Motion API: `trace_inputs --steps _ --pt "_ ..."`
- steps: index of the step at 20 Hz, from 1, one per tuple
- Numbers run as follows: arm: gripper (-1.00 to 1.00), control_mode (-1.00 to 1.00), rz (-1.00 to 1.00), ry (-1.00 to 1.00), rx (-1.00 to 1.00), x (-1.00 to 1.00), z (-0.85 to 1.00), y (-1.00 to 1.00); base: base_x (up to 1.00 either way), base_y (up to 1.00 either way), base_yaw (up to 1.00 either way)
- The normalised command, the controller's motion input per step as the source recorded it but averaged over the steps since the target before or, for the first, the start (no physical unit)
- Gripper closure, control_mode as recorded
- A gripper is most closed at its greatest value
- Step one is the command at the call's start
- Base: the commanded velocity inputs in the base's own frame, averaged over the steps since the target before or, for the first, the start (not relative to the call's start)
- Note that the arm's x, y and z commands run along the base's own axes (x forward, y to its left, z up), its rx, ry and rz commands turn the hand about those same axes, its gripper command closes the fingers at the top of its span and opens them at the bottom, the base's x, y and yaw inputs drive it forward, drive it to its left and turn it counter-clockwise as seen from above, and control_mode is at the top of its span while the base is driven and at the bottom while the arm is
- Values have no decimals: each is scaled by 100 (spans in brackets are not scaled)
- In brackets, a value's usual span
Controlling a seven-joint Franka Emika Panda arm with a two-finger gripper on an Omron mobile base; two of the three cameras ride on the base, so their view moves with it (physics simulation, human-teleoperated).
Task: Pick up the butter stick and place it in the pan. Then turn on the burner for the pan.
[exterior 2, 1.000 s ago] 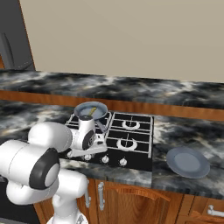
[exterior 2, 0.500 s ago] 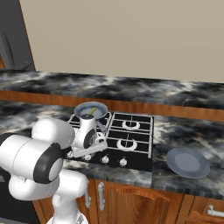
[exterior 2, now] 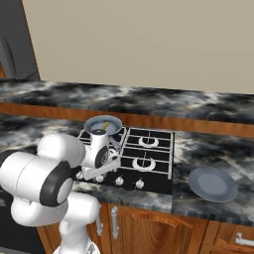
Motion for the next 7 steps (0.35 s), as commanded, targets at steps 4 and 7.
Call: trace_inputs --steps 4,7 --pt "100 -100 15 0 0 3 -11 0 0 0 0" --pt "100 -100 15 0 0 3 -11 1 0 0 0"
